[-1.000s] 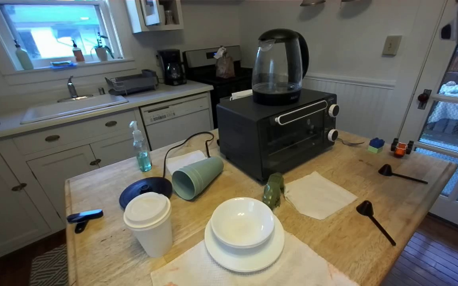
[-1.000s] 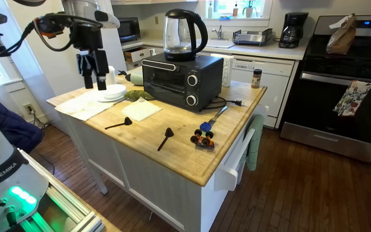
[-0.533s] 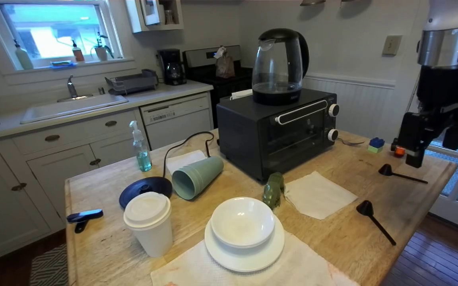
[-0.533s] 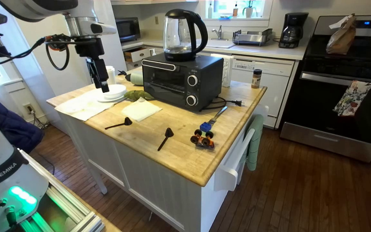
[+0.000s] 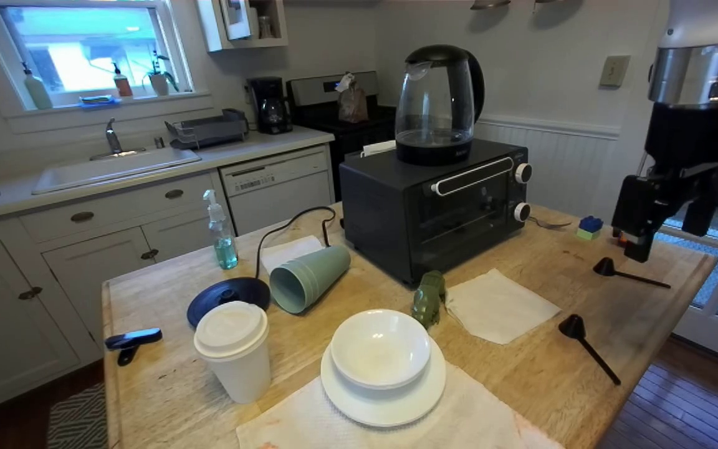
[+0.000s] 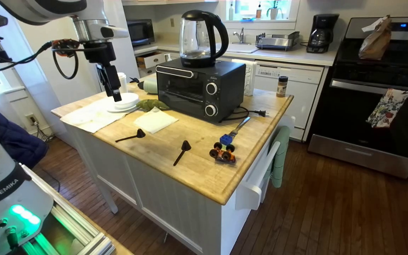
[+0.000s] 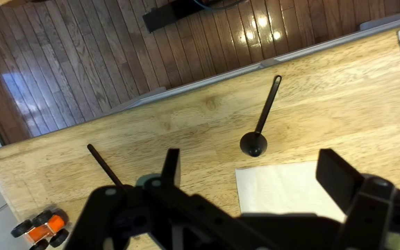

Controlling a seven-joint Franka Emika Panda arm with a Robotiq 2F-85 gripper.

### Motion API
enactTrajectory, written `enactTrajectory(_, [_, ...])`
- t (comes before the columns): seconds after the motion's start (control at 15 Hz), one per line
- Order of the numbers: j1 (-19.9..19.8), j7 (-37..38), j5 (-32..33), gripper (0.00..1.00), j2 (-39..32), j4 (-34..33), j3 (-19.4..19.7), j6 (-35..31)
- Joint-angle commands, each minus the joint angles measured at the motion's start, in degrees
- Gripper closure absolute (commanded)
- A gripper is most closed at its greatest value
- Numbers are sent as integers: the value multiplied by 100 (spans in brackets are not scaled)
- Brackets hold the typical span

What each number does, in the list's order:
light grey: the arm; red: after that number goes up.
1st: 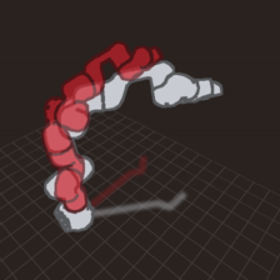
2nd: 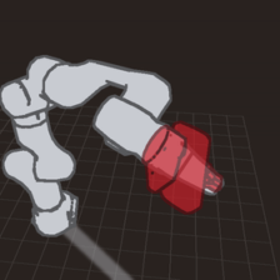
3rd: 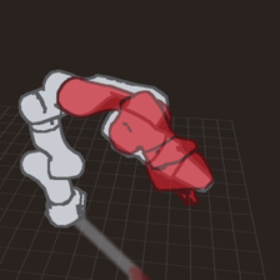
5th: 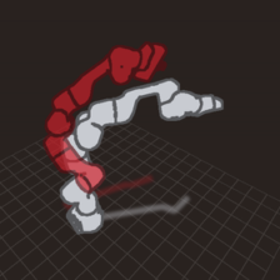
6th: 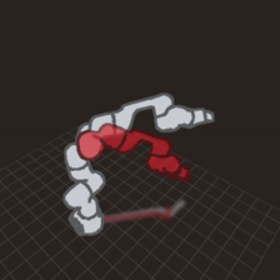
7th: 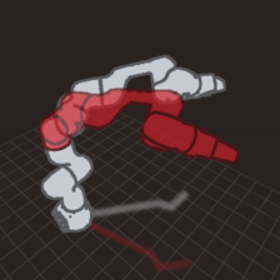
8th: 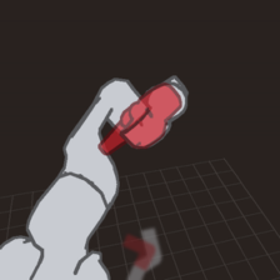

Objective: Stack the two black ladles together.

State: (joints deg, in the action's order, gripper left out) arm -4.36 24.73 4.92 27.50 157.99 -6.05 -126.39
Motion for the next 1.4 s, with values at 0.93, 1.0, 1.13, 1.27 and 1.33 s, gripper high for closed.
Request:
enactTrajectory(0.93, [183, -189, -1669, 0, -2453, 18, 351, -2020])
enactTrajectory(1.0, [209, -264, -1868, 0, -2609, 19, 384, -2257])
enactTrajectory(1.13, [246, -476, -2258, 0, -2868, 21, 415, -2559])
enactTrajectory(1.27, [268, -721, -2646, 0, -3079, 22, 398, -2758])
enactTrajectory(1.33, [272, -818, -2800, 0, -3166, 20, 378, -2842])
